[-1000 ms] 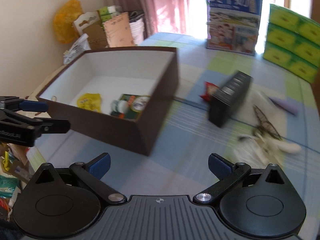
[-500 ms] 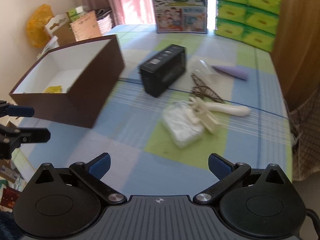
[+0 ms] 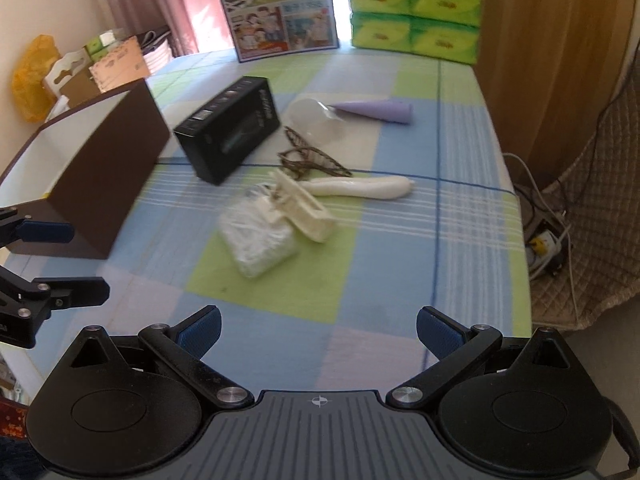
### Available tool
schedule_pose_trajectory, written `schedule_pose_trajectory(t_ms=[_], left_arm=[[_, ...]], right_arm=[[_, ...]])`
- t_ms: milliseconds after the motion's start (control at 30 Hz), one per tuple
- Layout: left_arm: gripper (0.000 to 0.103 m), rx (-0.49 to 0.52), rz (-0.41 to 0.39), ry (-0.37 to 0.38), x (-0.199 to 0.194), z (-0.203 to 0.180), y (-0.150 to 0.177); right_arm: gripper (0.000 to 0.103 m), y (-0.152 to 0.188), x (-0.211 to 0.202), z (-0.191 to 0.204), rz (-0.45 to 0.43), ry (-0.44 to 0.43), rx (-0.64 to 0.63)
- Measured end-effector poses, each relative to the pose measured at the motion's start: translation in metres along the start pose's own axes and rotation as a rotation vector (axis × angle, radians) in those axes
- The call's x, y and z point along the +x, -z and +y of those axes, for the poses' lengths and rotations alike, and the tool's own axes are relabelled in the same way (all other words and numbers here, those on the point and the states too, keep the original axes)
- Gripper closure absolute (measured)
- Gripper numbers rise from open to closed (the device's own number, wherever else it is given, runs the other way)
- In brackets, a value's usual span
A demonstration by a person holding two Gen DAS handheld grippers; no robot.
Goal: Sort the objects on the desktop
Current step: 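Grasp the clear floss pick box with the left tool while the right tool grasps the white clip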
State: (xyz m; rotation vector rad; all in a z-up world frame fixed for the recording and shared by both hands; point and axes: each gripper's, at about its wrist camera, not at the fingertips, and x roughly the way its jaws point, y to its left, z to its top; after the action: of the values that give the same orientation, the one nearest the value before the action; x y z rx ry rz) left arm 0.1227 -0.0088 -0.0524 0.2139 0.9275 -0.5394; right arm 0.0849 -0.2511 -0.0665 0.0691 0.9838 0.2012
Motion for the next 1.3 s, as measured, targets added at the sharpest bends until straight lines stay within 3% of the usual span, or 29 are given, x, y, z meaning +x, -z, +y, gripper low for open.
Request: schedule_pose_trajectory(t_ms=[467,867,1000,1133,1300], left_arm=[[0.008,0.198,0.03,0.063,0.082,-0.032,-0.025],[0.008,0.292,0.085,0.1,0.144,-0.042,-0.052],[0.009,0.308,0.081,0.116,0.153,-0.043,-0.054],[0.018,0.303,0.071,0.131,0.155,-0.04,-0.053],[0.019,0.304,0.058,0.096,0.144,-0.031,-0.039]], right_arm=[[0.002,0.003,0.027,-0.048,0.041,0.055,0.088],[0.002,0.008,0.032,-0.067,0.07,0.086,0.157],[0.002,0.006,0.035,-0.065,0.071,0.078,0.148],[0.002,0.001,0.041,-0.058,0.065,0.051,0.118],[0.002,-0.009,0.052,-0.043,0.052,-0.001,0.05]])
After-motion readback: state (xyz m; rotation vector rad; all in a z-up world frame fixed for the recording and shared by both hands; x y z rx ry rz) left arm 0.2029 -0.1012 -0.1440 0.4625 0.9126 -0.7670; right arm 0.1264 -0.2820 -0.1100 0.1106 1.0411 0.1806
